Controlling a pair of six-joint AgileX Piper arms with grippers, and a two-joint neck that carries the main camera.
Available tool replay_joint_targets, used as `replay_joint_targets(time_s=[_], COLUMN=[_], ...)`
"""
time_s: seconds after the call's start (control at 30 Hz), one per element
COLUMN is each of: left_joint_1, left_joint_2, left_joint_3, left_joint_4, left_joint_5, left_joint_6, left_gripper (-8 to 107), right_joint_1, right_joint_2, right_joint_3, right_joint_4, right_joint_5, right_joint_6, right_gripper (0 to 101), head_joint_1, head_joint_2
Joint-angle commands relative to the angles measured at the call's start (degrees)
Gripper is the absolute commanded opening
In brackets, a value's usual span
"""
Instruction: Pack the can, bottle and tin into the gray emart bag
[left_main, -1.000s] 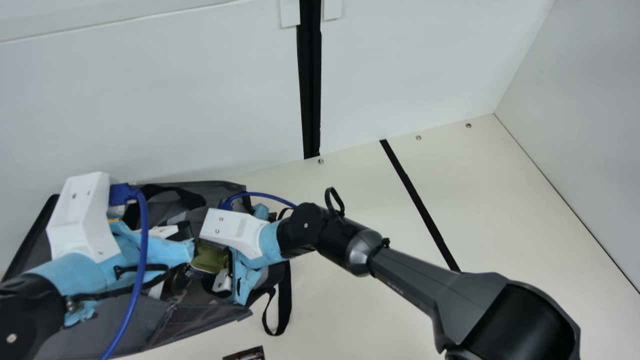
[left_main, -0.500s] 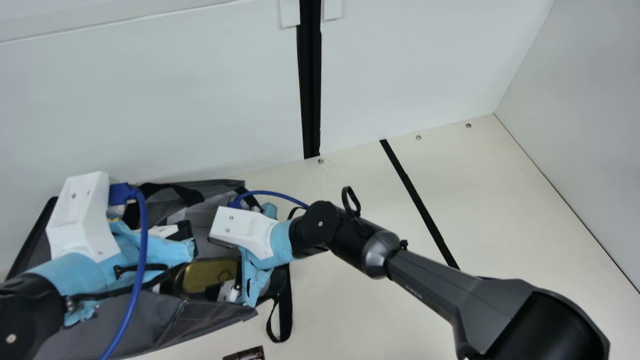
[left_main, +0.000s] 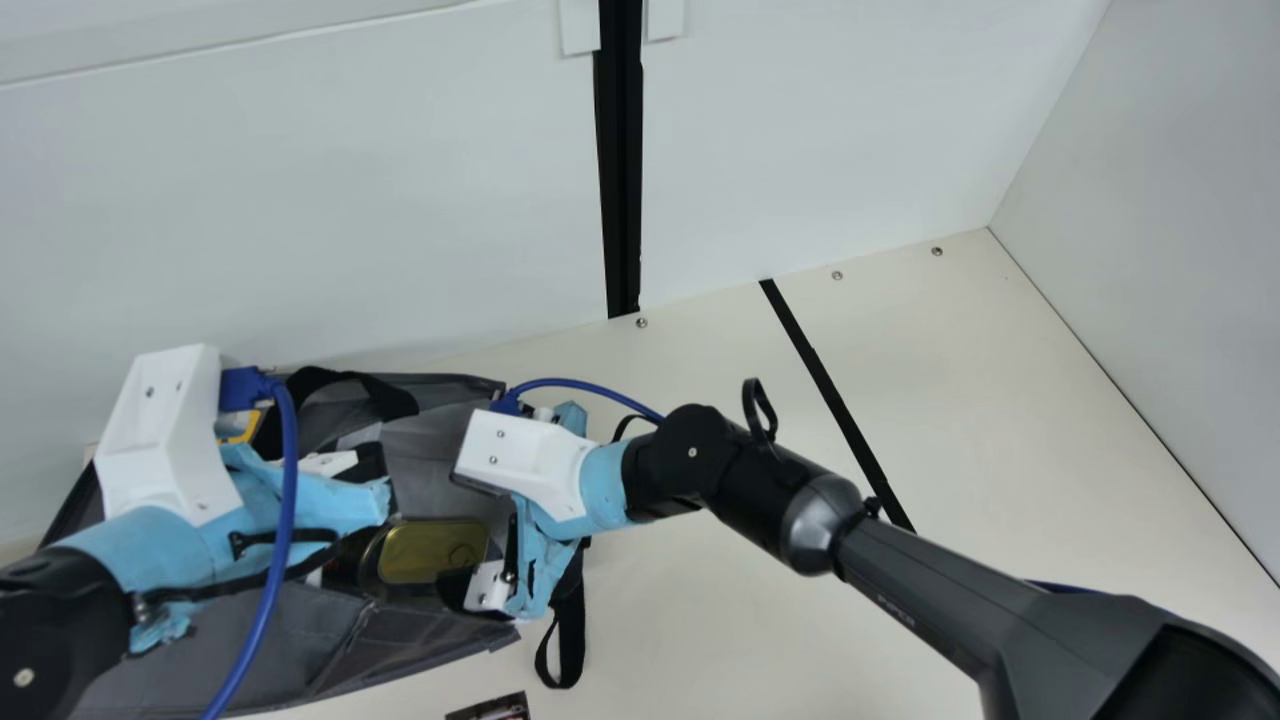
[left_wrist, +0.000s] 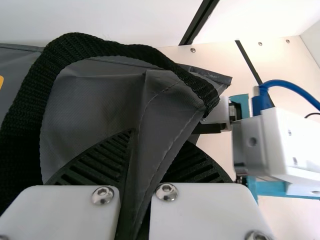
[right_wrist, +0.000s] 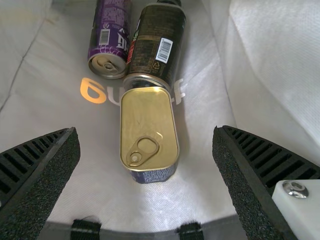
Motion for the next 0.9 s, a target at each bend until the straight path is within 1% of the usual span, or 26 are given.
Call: replay_joint_targets(time_s=[0.0,0.4,0.87], left_joint_1=[0.0,0.0,0.0], left_joint_2=[0.0,0.0,0.0], left_joint_3=[0.0,0.0,0.0], left_joint_4=[0.0,0.0,0.0], left_joint_5=[0.0,0.0,0.0], left_joint_6=[0.0,0.0,0.0], left_gripper=[10,10,10], right_joint_1=[-0.2,-1.84,-4.05], right_joint_2=[-0.89,-6.38,-12.41], right_joint_3=[0.73,4.89,8.8], right_joint_4=[0.09,-0.23,-2.8], right_joint_5=[0.19,0.18,-0.42], right_joint_6=[-0.01,0.52,3.45], right_gripper=[91,91,91], head_joint_1=[-1.3,-1.3,-1.3], head_joint_2=[-0.14,-0.14,-0.14])
